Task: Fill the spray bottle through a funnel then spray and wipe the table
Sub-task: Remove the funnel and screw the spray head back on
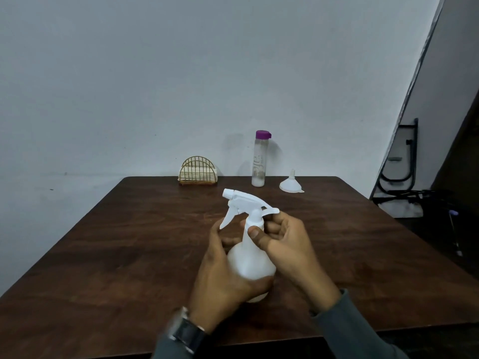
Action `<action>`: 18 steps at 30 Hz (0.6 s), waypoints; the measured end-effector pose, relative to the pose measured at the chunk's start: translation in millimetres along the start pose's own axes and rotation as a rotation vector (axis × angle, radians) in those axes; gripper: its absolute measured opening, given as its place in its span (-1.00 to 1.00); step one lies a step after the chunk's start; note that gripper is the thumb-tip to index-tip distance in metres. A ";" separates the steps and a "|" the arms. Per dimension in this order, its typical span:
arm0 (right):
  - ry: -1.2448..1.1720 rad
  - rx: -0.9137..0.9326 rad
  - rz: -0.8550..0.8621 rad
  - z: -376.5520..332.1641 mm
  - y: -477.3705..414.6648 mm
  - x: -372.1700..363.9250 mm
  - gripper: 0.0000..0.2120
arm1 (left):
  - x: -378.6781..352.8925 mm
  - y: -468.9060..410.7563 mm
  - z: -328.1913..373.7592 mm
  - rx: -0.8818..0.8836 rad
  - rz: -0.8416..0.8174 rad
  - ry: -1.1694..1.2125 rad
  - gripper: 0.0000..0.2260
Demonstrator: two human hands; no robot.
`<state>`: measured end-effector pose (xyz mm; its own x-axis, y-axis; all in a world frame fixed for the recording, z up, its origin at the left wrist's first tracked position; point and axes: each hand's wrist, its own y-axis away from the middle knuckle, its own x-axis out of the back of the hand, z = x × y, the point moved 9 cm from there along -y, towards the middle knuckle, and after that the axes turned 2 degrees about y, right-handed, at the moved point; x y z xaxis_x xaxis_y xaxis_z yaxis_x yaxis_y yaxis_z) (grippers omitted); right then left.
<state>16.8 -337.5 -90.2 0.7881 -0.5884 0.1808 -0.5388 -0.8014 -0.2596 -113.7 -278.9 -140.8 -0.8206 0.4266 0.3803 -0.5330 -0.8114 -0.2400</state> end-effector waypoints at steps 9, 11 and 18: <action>0.021 -0.006 0.157 6.9 2.6 7.1 -0.83 | -13.0 4.4 2.3 -0.030 0.096 -0.040 0.10; -0.098 -0.009 0.041 7.5 -1.8 9.5 -0.78 | -12.2 -5.8 -9.7 0.001 -0.119 0.039 0.04; -0.150 0.043 -0.353 -13.4 -0.1 -6.1 -0.62 | -12.2 -23.1 -18.9 0.072 -0.574 0.210 0.04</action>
<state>8.0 -335.3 -78.6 0.9594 -0.2522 0.1261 -0.2160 -0.9448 -0.2463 -95.3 -257.7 -156.7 -0.4338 0.8671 0.2448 -0.8926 -0.4506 0.0146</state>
